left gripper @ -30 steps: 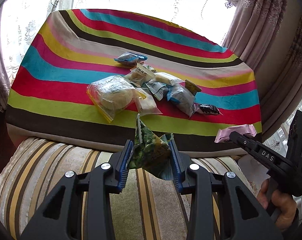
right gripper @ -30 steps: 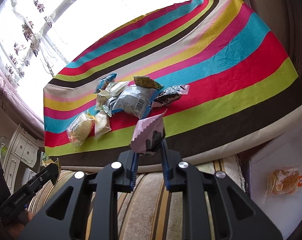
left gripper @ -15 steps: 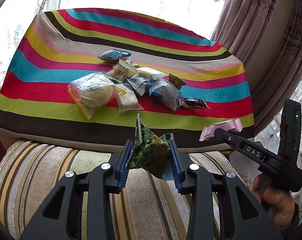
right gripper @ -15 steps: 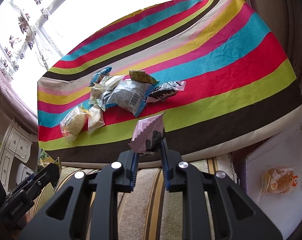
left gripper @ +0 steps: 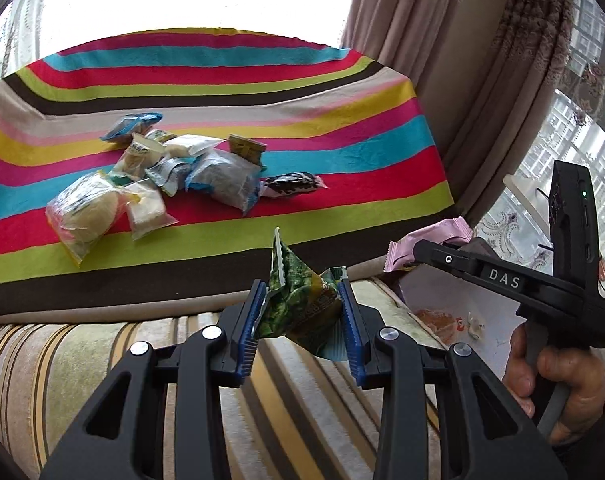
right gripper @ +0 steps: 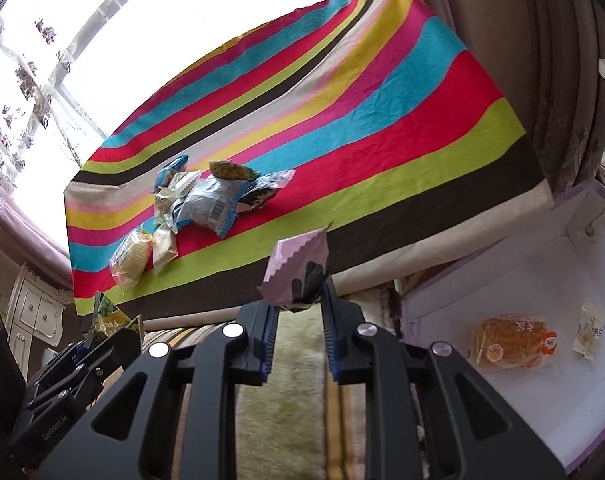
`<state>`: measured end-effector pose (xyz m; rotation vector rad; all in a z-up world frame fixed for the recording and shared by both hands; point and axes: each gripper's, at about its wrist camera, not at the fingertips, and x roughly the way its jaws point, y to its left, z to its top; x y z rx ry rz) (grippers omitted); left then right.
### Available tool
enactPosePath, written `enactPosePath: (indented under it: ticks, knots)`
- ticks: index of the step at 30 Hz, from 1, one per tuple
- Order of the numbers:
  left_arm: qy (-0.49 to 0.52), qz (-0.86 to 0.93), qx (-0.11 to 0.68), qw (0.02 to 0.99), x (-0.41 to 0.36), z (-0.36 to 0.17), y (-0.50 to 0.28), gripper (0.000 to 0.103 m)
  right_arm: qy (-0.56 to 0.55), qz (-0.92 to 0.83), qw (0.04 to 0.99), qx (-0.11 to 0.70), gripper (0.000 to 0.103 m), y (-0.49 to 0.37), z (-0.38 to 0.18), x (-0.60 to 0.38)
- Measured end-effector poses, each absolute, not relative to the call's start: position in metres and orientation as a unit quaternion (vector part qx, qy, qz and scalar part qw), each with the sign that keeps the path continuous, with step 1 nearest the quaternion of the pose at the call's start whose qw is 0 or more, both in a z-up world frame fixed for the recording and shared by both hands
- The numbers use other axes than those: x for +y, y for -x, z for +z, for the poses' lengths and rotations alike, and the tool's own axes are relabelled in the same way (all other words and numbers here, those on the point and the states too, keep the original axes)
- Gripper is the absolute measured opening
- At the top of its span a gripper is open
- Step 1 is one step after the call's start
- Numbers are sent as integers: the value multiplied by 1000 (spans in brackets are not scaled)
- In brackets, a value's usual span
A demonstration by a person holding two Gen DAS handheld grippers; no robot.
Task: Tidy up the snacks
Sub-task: 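Lift both held snacks and carry them over the white box, then open the left tool to drop the green packet while the right tool releases the pink bar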
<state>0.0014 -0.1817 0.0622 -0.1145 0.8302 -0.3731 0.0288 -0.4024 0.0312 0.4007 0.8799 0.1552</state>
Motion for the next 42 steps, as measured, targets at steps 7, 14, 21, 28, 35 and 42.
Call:
enactPosePath:
  ticks: [7,14,21,28,35,42]
  knots:
    - [14,-259,414,873,-248,68,2,34,-191,-1,890,414,21,-16,26,-461]
    - [-19,-313,437,843,-319,54,-3,35,-178,-44,884,431,21,0,2,-498]
    - [-56,-335,479,810,-369,27,-13,35,-184,-63,873,448,21,5,-19,-515]
    - [-53,-347,510,785,-377,13,-19,34,-188,-74,865,459,21,8,-31,-522]
    - [-44,-349,519,779,-374,9,-23,42,-191,-78,859,469,22,9,-39,-527]
    - [-25,-337,512,790,-367,11,-26,65,-191,-87,858,469,43,9,-34,-531]
